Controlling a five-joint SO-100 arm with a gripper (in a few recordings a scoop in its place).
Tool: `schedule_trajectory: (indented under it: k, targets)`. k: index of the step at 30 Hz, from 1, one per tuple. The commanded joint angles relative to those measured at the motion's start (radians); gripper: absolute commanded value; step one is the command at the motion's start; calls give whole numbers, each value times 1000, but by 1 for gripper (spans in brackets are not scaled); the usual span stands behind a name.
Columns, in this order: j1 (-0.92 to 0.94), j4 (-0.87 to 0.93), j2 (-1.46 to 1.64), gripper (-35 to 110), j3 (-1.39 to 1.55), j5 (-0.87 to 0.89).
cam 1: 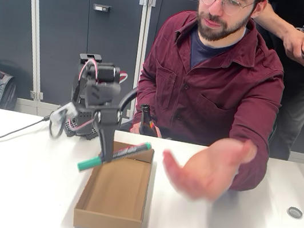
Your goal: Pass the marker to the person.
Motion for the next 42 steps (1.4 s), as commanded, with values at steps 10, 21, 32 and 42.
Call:
schedule_trajectory:
  k: [10,21,32,42]
  targets:
    - [15,-256,-72,-5,-298,-370]
    - [52,-445,-304,-5,-578,-387]
    - [-83,-508,-370,-5,-767,-371]
    - [-193,-503,-419,-5,-890,-405]
